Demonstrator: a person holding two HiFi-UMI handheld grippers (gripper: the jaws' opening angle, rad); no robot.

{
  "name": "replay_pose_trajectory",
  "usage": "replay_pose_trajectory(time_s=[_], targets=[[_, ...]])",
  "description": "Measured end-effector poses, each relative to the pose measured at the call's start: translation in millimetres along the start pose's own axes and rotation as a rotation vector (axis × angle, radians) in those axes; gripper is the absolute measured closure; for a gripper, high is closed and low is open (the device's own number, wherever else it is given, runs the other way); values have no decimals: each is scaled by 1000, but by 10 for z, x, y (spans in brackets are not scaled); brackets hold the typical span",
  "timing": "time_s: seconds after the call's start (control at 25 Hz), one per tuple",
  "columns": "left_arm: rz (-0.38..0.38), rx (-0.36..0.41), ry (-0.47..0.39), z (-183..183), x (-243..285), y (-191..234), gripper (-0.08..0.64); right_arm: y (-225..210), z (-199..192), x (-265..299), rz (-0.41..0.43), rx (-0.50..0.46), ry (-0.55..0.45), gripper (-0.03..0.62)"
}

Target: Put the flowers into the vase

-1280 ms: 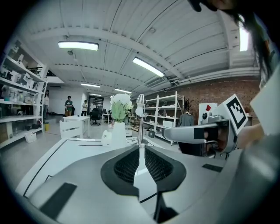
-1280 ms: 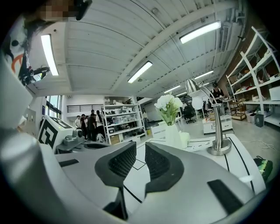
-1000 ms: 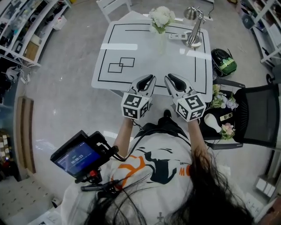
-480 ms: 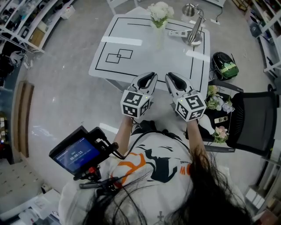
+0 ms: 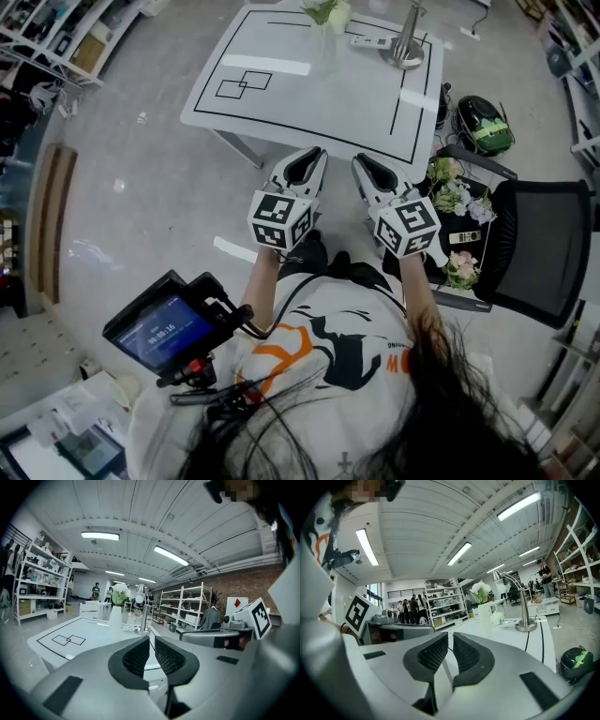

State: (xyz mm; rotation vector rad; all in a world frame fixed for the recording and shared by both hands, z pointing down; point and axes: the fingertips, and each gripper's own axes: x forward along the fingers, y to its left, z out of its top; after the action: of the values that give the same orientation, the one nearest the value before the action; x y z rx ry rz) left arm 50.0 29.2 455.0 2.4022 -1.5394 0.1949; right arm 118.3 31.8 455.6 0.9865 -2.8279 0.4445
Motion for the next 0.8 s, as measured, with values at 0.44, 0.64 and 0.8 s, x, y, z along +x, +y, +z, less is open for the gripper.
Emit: replay_pose_trajectory(time_s=[0.44, 0.64, 0.8], targets=[[23, 13, 30, -245, -299, -409, 517, 218, -187, -353, 53, -17, 0, 566], [26, 31, 36, -270, -390, -441, 517, 321, -190, -326, 65, -32, -3, 571], [30, 34, 31, -253, -434, -451, 517, 389, -166, -320, 76, -41, -5, 572]])
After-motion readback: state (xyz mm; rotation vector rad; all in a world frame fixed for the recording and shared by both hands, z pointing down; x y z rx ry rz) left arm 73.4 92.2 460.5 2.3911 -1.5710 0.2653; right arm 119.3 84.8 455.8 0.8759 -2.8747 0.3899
